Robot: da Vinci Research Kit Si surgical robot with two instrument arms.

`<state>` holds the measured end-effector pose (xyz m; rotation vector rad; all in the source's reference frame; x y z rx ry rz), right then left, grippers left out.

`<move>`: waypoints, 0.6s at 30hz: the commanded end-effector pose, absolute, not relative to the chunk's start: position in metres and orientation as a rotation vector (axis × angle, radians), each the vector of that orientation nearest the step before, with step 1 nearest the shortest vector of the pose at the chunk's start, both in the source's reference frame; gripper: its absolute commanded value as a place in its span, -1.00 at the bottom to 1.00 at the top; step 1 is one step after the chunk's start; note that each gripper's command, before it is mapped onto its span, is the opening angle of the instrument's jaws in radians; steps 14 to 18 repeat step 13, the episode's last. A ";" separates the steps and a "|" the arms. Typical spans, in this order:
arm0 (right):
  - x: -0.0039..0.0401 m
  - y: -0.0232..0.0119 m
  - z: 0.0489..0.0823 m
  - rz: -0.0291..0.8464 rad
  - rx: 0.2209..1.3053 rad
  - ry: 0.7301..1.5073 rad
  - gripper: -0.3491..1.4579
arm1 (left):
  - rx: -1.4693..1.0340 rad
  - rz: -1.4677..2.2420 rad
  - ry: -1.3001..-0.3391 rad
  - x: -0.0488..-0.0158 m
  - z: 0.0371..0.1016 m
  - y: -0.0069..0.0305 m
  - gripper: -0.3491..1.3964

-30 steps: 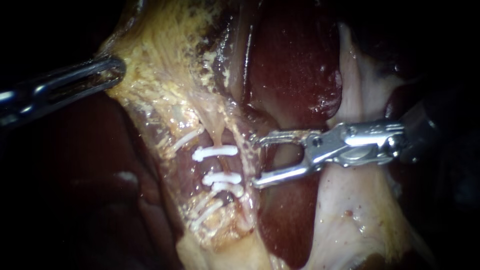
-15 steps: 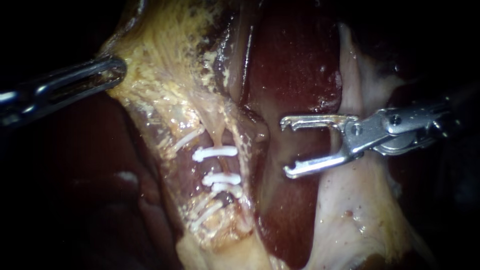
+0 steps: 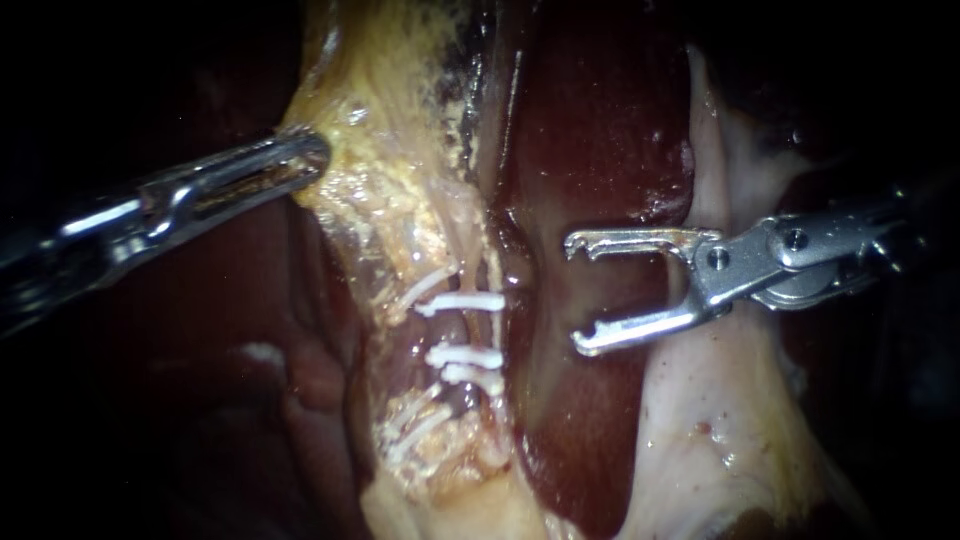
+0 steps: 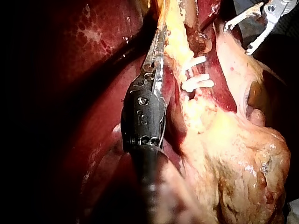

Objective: Going back third clip right tube

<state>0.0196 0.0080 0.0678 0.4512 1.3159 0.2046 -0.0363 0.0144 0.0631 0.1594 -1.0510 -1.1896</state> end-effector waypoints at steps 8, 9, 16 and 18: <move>0.0196 0.0080 0.0678 0.205 0.451 1.316 0.05 | 0.170 -1.182 -1.044 -0.0376 0.0639 0.0142 -1.00; 0.0196 0.0080 0.0678 0.205 0.451 1.316 0.05 | 0.171 -1.182 -1.044 -0.0376 0.0639 0.0142 -1.00; 0.0196 0.0080 0.0678 0.205 0.451 1.316 0.05 | 0.172 -1.182 -1.041 -0.0375 0.0639 0.0142 -1.00; 0.0196 0.0080 0.0678 0.205 0.451 1.316 0.05 | 0.172 -1.182 -1.041 -0.0375 0.0639 0.0142 -1.00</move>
